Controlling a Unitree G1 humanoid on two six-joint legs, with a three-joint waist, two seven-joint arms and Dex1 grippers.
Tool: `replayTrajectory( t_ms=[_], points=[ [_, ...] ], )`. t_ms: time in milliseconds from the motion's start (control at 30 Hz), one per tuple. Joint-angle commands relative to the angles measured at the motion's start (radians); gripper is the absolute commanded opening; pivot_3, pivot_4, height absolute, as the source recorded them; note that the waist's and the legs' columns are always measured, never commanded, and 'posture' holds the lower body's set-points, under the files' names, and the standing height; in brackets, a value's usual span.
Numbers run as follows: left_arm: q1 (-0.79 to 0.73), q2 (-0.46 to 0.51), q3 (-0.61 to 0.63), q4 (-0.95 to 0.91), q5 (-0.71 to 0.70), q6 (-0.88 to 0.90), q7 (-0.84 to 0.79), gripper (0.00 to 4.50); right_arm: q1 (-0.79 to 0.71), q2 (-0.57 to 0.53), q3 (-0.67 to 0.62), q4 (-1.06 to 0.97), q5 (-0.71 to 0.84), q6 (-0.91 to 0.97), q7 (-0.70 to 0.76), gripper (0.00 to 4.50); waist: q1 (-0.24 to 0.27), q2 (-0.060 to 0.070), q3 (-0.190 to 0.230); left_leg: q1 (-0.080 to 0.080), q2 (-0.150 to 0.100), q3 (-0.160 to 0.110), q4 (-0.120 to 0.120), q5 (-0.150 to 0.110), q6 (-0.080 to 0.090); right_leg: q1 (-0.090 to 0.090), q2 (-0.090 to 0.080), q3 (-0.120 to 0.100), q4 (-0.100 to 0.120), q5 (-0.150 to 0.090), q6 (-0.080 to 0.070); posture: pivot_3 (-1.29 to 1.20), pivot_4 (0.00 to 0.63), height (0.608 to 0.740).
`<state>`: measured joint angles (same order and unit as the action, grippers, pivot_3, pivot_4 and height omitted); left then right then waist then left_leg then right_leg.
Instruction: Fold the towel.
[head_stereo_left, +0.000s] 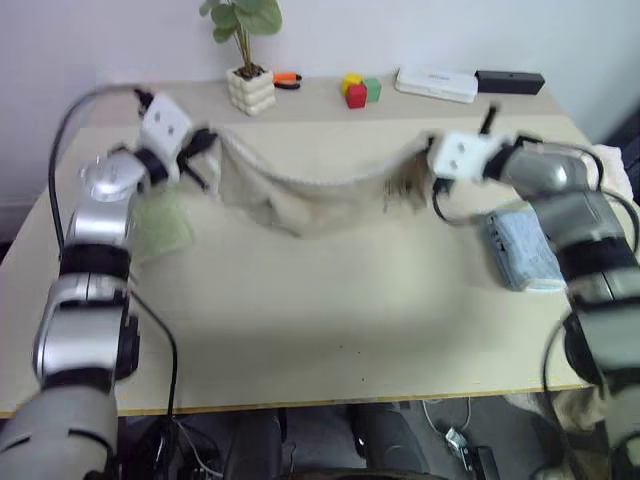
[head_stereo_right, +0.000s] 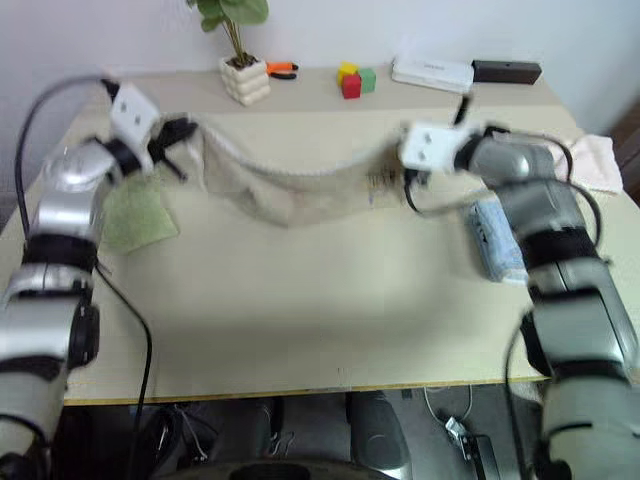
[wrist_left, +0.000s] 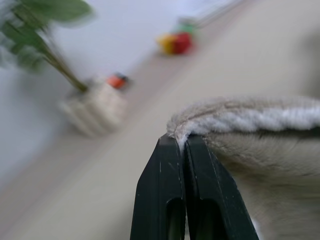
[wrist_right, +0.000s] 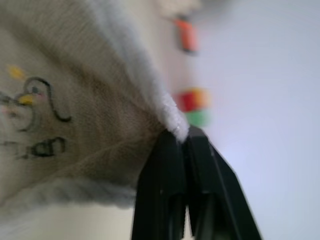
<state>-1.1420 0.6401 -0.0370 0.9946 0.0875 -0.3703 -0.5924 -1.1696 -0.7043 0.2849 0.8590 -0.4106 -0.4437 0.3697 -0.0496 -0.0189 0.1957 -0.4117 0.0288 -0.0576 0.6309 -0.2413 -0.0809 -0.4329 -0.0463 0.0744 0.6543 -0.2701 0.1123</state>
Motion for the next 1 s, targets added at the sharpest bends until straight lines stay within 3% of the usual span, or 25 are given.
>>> replayTrajectory(
  t_ms=[33, 133, 300, 500, 667, 1000],
  points=[
    [-0.112, 0.056, -0.01, 0.149, 0.085, -0.123, 0.156, 0.0, -0.108, -0.007, -0.018, 0.119, -0.076, -0.031, -0.239, 0.03, 0.002, 0.0, 0.0, -0.003, 0.0, 0.001, 0.0, 0.0, -0.001, -0.005, -0.001, -0.001, 0.002, 0.0, 0.0, 0.0, 0.15, 0.74],
    [-0.174, 0.118, -0.039, 0.205, 0.152, -0.204, 0.222, 0.0, -0.09, -0.036, -0.055, 0.103, -0.047, -0.089, -0.279, 0.03, -0.001, 0.0, 0.0, -0.008, 0.0, 0.004, -0.003, 0.0, 0.0, -0.011, -0.002, -0.004, -0.001, 0.0, 0.0, 0.0, 0.15, 0.74],
    [-0.091, 0.136, -0.002, 0.209, 0.06, -0.303, -0.066, 0.0, 0.089, -0.084, -0.104, -0.072, 0.081, -0.161, -0.09, 0.03, 0.001, 0.0, 0.0, -0.013, 0.0, 0.01, -0.003, -0.001, 0.001, -0.012, -0.005, -0.005, -0.005, 0.0, 0.0, 0.0, 0.15, 0.74],
    [0.124, 0.14, 0.012, 0.112, -0.066, -0.313, -0.463, 0.0, 0.481, -0.208, -0.151, -0.437, 0.267, -0.109, 0.201, 0.03, 0.005, 0.001, 0.0, -0.005, 0.0, 0.01, 0.002, -0.002, 0.005, 0.0, -0.004, -0.005, -0.003, 0.002, 0.004, 0.0, 0.15, 0.74],
    [0.36, 0.187, 0.003, -0.09, -0.151, -0.188, -0.703, 0.0, 0.746, -0.278, -0.202, -0.611, 0.354, -0.07, 0.317, 0.03, -0.001, 0.001, 0.0, 0.007, 0.002, 0.01, 0.006, -0.003, 0.007, 0.012, -0.002, -0.003, 0.001, 0.003, 0.003, 0.0, 0.15, 0.74],
    [0.618, 0.346, 0.015, -0.506, -0.249, 0.162, -0.894, 0.0, 0.942, -0.405, -0.269, -0.717, 0.46, -0.071, 0.541, 0.03, -0.011, 0.001, 0.0, 0.006, 0.003, 0.009, 0.015, -0.006, 0.013, 0.012, -0.001, -0.003, 0.006, 0.003, 0.003, 0.0, 0.15, 0.74]
  ],
)
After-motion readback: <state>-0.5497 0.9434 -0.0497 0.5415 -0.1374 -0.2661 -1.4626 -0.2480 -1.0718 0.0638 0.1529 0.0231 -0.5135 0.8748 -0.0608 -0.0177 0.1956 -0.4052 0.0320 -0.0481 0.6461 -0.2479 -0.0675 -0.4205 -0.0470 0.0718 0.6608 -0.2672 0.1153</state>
